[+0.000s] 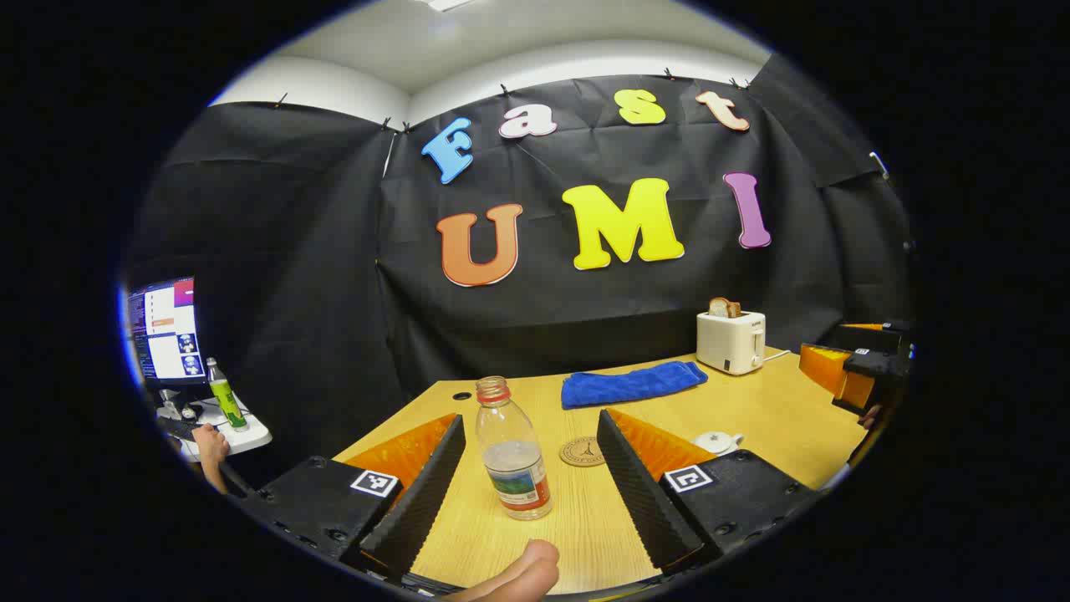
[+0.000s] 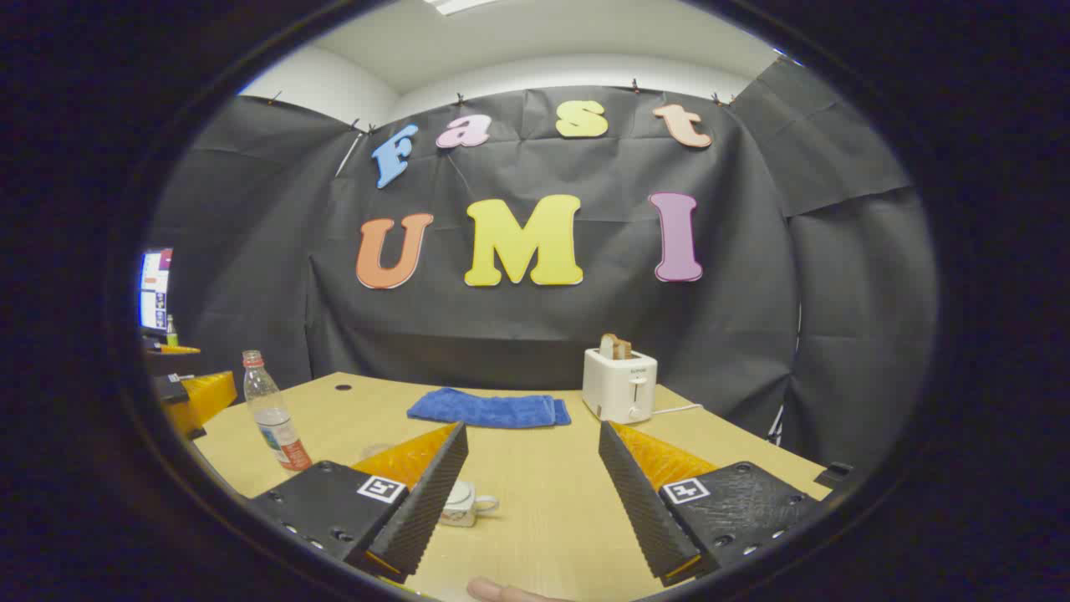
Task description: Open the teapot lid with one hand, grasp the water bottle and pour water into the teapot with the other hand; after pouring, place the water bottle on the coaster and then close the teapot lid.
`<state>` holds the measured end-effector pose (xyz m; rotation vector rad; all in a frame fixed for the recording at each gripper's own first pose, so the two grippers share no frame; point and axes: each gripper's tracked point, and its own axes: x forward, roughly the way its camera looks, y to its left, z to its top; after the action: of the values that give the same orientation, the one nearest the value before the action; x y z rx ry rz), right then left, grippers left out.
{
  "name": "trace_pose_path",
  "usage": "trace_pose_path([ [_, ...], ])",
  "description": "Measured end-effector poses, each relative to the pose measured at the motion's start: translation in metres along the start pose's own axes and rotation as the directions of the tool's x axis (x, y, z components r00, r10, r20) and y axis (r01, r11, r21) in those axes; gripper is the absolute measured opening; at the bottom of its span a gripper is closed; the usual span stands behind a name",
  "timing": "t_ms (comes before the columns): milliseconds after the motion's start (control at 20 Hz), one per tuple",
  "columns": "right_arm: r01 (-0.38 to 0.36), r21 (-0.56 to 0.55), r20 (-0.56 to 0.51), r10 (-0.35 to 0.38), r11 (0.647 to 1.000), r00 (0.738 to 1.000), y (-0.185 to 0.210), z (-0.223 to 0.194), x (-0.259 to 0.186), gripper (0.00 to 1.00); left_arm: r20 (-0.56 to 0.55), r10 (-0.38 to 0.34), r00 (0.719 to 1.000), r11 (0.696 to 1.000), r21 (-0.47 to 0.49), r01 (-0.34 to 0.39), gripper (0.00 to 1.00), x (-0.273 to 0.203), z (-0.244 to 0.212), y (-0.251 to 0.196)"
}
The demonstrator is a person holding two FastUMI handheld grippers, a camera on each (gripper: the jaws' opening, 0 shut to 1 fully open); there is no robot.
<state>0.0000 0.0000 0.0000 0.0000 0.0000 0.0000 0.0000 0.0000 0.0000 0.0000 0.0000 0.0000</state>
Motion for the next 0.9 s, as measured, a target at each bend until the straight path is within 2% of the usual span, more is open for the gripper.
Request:
trace_pose_path([
  [200, -0.004, -0.004, -0.024, 0.004, 1.0, 1.0, 0.01, -0.008, 0.002, 0.97, -0.006, -0.049, 0.999, 0.995, -0.088, 0.048, 0.99, 0.0, -0.001, -0.002],
  [350, 0.008, -0.024, -0.009, -0.009, 1.0, 1.0, 0.006, -0.006, 0.003, 0.95, -0.013, -0.027, 1.0, 0.995, -0.1, 0.026, 0.99, 0.001, -0.003, 0.01],
  [900, 0.015, -0.011, -0.078, -0.016, 1.0, 0.997, 0.001, -0.037, 0.019, 0.97, -0.067, -0.022, 0.998, 0.997, -0.077, 0.016, 1.0, 0.013, -0.024, 0.01],
])
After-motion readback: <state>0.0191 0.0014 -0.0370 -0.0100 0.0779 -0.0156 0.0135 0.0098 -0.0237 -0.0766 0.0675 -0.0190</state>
